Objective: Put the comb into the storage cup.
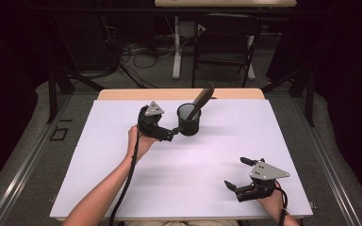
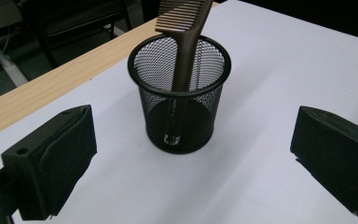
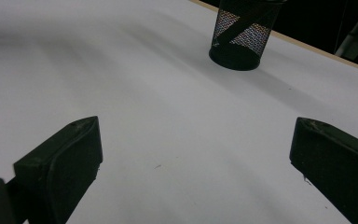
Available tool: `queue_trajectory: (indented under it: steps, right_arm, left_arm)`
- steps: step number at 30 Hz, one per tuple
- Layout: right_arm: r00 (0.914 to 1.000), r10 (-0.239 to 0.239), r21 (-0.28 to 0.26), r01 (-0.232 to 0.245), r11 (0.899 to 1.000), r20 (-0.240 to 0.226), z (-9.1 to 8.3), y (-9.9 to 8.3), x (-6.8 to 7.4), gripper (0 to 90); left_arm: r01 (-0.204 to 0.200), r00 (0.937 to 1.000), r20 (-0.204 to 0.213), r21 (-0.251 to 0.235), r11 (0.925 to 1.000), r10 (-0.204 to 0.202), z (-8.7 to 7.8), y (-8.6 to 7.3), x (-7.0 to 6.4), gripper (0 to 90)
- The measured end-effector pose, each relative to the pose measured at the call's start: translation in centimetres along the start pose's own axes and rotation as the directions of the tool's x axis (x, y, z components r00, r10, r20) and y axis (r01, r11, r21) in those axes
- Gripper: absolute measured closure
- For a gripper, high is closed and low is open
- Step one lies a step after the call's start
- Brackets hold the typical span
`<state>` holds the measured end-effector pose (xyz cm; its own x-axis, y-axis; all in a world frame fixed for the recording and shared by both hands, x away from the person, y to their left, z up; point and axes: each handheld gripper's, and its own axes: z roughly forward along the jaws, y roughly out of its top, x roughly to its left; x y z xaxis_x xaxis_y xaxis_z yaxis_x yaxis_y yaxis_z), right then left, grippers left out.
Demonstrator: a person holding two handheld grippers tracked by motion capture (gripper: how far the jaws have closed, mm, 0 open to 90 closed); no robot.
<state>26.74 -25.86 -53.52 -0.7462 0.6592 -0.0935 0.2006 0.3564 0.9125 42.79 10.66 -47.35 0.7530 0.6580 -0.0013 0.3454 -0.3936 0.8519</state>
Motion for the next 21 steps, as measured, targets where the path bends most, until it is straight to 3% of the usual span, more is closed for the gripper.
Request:
queue_trajectory:
  steps: [21]
  right_arm:
    - [1.0,0.003,0.01,-0.003,1.0,0.005,0.1,0.0,0.0,1.9]
  left_arm:
    - [0.015,0.9985,-0.054,0.03,0.9994,-0.013,-5.2,-4.7,-0.2,0.0]
